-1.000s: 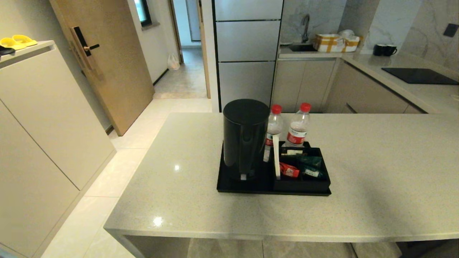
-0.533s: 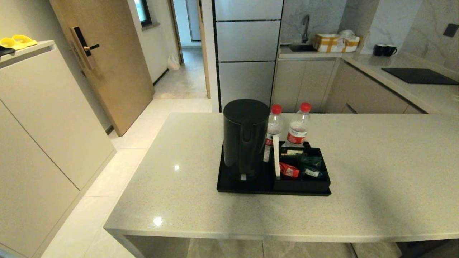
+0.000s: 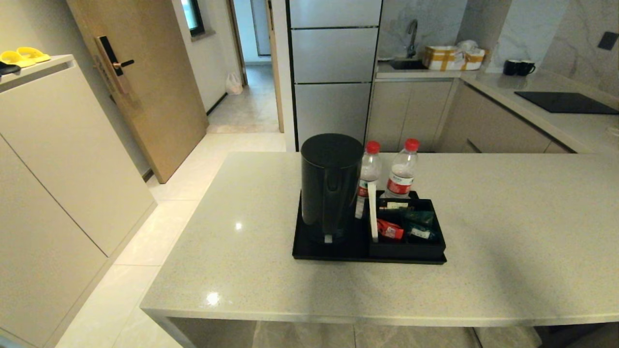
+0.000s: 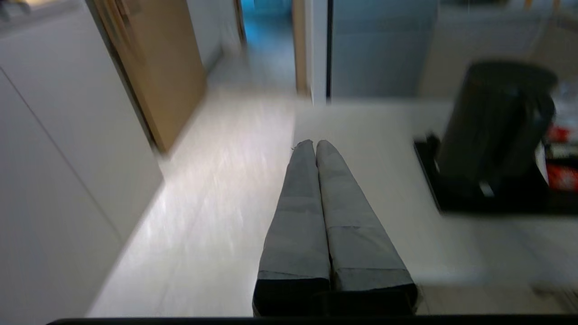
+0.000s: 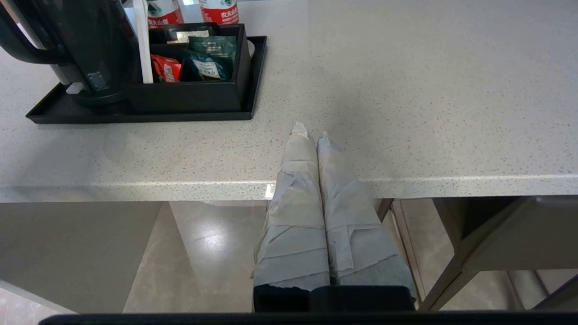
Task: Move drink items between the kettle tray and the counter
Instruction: Pick up the kettle
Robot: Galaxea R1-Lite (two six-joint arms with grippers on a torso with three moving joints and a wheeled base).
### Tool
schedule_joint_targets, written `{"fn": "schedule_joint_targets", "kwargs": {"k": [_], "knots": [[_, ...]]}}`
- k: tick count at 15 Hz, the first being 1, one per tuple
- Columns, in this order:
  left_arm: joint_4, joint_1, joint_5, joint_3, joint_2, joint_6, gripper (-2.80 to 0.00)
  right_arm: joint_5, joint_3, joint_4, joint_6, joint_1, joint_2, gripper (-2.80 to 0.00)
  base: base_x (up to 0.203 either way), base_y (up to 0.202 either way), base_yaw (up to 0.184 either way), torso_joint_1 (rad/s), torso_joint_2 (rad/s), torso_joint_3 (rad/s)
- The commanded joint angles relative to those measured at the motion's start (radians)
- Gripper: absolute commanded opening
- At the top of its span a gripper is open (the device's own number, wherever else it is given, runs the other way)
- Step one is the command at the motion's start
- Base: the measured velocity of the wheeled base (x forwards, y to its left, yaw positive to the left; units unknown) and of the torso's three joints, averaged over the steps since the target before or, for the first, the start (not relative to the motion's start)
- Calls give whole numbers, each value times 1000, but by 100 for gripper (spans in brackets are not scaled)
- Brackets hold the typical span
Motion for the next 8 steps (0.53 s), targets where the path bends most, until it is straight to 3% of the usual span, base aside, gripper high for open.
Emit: {"fn": "schedule_joint_targets", "kwargs": {"k": [1, 3, 5, 8], "knots": [[356, 4, -115, -161, 152, -33, -280, 0, 0, 0, 0, 0, -2, -280, 0, 0, 0, 0, 0, 0], [381, 2, -376, -173, 288, -136, -280, 0, 0, 0, 0, 0, -2, -280, 0, 0, 0, 0, 0, 0], [353, -2, -569, -188, 431, -200, -280, 0, 0, 2, 0, 0, -2, -280, 0, 0, 0, 0, 0, 0], [148, -5, -838, -184, 649, -236, -280, 0, 0, 0, 0, 0, -2, -280, 0, 0, 0, 0, 0, 0]]}}
